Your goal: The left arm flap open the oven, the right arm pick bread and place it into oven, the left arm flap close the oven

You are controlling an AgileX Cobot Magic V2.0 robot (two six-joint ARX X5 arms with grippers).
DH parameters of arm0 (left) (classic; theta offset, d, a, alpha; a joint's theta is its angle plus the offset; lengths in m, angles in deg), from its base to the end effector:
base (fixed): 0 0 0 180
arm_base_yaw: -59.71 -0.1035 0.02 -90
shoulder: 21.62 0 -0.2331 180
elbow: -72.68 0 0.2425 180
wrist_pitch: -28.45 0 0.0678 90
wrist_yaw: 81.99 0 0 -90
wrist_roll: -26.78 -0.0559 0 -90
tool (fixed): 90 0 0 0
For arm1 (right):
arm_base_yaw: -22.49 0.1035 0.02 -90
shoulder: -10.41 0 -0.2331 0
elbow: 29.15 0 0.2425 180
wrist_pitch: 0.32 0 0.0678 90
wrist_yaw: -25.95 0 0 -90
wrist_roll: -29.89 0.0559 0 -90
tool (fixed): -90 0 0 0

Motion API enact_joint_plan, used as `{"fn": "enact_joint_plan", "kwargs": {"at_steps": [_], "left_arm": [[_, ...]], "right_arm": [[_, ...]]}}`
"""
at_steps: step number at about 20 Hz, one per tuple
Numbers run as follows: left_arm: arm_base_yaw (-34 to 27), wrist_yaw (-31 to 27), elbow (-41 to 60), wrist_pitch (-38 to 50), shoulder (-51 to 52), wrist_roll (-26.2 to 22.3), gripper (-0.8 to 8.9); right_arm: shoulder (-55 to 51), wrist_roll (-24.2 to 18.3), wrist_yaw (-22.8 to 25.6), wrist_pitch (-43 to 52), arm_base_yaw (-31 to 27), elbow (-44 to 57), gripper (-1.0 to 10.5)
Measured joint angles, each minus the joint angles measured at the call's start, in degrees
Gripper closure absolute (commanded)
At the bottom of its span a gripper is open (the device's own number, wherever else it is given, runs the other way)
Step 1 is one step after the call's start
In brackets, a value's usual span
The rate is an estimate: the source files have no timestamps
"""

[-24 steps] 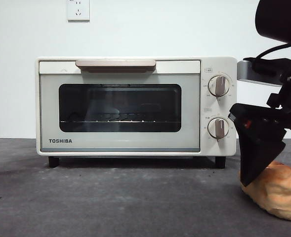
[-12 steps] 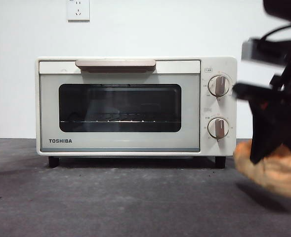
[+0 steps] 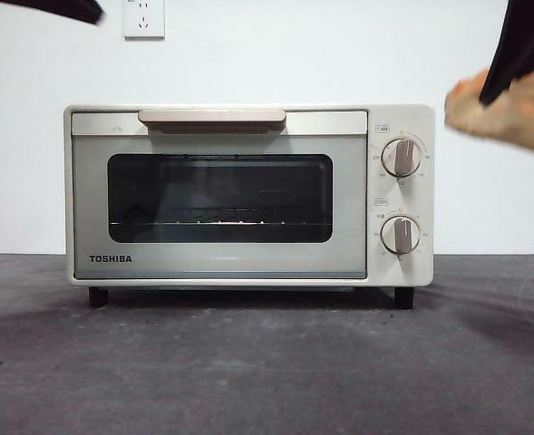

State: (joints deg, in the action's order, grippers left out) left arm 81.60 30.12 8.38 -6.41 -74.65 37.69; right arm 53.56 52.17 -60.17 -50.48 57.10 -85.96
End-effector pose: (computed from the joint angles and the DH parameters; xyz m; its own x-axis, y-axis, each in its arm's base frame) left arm 0.2030 -0.1042 0.2893 0.6475 -0.6658 -0.3708 0.5832 0.7461 -0.3214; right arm 0.1543 0.1019 0.2467 0.6985 0.3998 -0.5935 -0.2973 0.9165 0.2675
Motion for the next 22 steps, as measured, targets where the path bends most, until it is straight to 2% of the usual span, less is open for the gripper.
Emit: {"fn": "enact_joint_plan", "kwargs": {"at_steps": [5, 10, 16, 22], "left_arm": [[4.37, -5.55, -2.38, 6.34, -10.01, 0.59, 8.02], [5.77, -9.79, -6.29, 9.64, -16.94, -0.33, 8.02], [6.56, -13.05, -7.26, 10.58, -21.68, -3.15, 8.02], [6.58, -13.20, -7.78, 12.92, -23.56, -4.83, 8.02]], "right_arm": [[-3.85, -0.20, 0.02, -2.89, 0.00, -1.64, 7.7], [-5.25, -0.39, 0.02, -4.59, 0.00, -1.64, 7.7], [-5.29, -0.39, 0.02, -5.18, 0.00, -1.64, 7.7], [-5.31, -0.85, 0.02, -5.49, 0.00, -1.64, 7.7]]}}
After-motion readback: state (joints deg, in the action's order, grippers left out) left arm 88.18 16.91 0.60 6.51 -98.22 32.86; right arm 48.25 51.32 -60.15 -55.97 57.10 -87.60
